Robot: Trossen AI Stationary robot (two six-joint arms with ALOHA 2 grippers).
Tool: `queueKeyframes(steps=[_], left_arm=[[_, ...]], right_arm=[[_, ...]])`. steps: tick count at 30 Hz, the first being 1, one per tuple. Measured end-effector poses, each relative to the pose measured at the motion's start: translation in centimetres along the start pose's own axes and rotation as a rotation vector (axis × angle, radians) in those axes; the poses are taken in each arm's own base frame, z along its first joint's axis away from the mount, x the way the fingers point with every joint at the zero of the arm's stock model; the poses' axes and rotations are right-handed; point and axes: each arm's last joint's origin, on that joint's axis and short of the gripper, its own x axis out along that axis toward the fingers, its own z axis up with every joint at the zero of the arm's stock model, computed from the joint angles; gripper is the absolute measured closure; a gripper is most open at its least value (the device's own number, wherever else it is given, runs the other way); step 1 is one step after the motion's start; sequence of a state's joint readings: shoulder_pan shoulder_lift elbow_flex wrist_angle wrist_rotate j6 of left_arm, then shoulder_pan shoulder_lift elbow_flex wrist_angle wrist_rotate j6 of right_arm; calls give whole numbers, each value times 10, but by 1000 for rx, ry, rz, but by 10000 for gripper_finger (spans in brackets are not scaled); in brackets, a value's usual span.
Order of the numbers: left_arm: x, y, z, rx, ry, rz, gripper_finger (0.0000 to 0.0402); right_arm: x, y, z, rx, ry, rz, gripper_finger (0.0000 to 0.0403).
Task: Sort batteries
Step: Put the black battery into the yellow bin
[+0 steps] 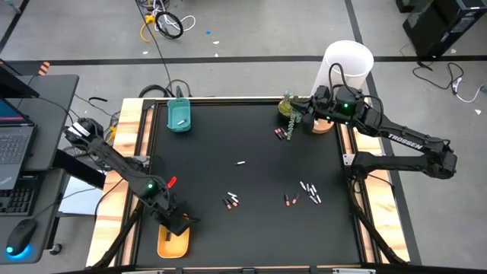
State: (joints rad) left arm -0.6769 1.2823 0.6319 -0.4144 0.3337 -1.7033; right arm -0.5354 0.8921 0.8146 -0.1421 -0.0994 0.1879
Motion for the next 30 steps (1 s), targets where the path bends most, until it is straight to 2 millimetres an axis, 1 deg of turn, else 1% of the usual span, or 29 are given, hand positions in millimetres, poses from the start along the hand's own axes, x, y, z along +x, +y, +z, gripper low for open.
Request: queueKeyframes(steps=[4,7,9,11,15,19,24,28,30], left_arm=[[-1,-2,-2,-7,47,-1,186],[-4,-7,-5,2,119,-13,169],[-10,-14,-7,19,171,-42,170],[-20,-24,-8,43,205,-106,179],[-46,-47,-5,68,185,-268,204],[-70,-60,6,66,100,-376,226],[-86,-64,28,52,-62,-441,243],[-98,-65,47,80,-263,-464,245],[-104,-64,57,102,-364,-464,245]], right_arm=[[0,-1,0,-3,0,-3,403],[0,-1,0,-3,0,-6,403],[0,-1,0,-4,0,-6,403],[1,-1,-1,-3,5,0,403],[11,-2,-6,-6,56,21,403],[30,-6,-24,4,208,32,390],[57,-15,-52,103,412,12,355],[75,-20,-74,198,557,-19,322],[83,-21,-82,227,638,-40,311]])
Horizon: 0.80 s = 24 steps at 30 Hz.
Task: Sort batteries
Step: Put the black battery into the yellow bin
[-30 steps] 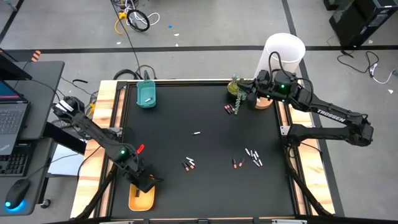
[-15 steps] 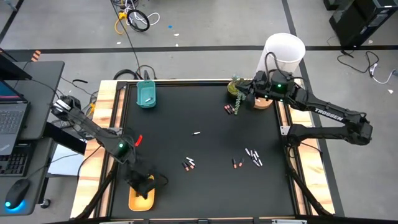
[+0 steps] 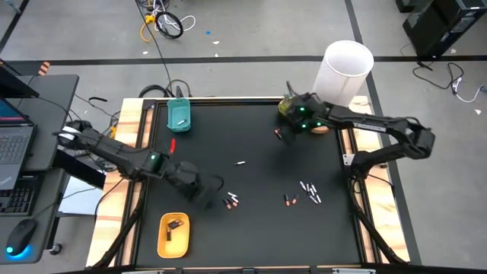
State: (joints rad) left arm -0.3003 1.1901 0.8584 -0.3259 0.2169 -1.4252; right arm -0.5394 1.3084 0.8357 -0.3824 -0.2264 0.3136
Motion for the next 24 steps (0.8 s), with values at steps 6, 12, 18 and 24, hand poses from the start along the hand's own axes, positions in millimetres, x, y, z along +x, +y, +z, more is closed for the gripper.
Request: queueKeyframes(steps=[6,12,18,24], left_arm=[[-8,6,30,98,-228,63,245],[-16,11,54,163,-436,136,245],[-29,3,70,272,-592,185,245],[-39,-2,81,362,-641,217,246]], right_arm=[[24,-2,16,-1,144,-65,305],[52,-13,18,-18,259,-176,313],[65,-16,20,-23,278,-188,312],[78,-27,13,18,347,-219,312]])
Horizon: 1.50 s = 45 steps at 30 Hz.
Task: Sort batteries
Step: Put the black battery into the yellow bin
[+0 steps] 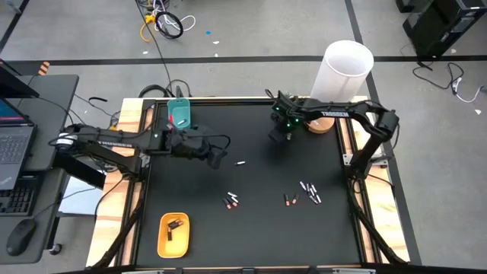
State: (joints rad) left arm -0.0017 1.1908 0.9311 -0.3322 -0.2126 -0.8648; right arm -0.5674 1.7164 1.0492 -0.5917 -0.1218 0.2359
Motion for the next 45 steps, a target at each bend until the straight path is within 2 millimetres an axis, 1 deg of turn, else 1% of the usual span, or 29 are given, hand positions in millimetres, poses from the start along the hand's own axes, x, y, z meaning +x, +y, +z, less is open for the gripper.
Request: queueKeyframes(steps=[4,6,12,17,21,26,30,34,38,45], left_arm=[[1,5,5,14,-13,16,246],[2,7,8,22,-11,16,246],[3,11,12,12,18,-7,246],[3,12,13,24,28,-16,246],[3,11,13,25,34,-22,246],[3,11,12,27,48,-34,246],[3,11,12,30,51,-36,246],[3,11,12,31,51,-36,246],[3,11,12,35,51,-35,245],[3,11,12,57,50,-36,245]], right_arm=[[9,0,-4,9,63,-16,312],[11,0,-5,6,65,-35,312],[7,2,-2,14,21,-54,312],[6,4,2,-23,7,-54,307],[3,5,7,-43,-17,-75,288],[-5,9,14,-41,-13,-73,251],[-10,11,17,6,-4,-73,221],[-10,6,17,59,1,-76,205],[-11,4,17,60,13,-74,206],[-4,12,13,26,-2,-51,219]])
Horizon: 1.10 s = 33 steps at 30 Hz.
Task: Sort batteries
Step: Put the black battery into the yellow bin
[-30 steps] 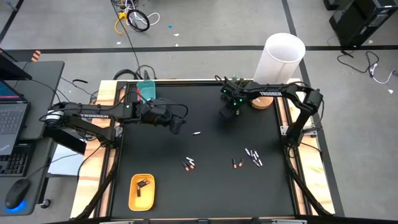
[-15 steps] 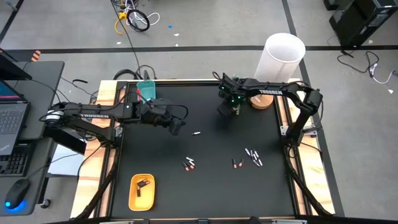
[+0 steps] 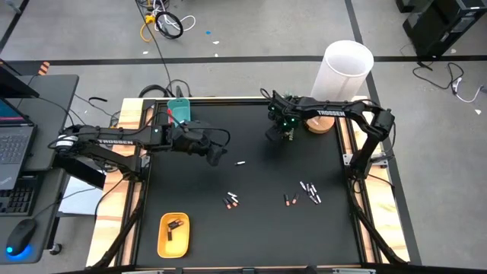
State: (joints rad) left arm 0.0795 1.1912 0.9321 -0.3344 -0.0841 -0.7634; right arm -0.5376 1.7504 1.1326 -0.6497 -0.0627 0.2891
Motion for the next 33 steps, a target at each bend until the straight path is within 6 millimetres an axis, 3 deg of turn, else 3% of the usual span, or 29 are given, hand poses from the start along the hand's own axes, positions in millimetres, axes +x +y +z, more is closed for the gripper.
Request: queueKeyframes(steps=[13,19,25,30,33], left_arm=[[0,0,0,0,-1,1,245],[0,0,0,0,-1,0,245],[0,0,0,0,-1,0,245],[0,0,0,0,-1,-1,245],[0,0,0,2,-1,-1,245]], right_arm=[[6,-1,-2,12,-32,-5,232],[33,-2,-6,7,26,-28,233],[46,4,-8,-27,55,-49,244],[46,10,-10,-90,45,-73,272],[48,12,-12,-150,58,-79,319]])
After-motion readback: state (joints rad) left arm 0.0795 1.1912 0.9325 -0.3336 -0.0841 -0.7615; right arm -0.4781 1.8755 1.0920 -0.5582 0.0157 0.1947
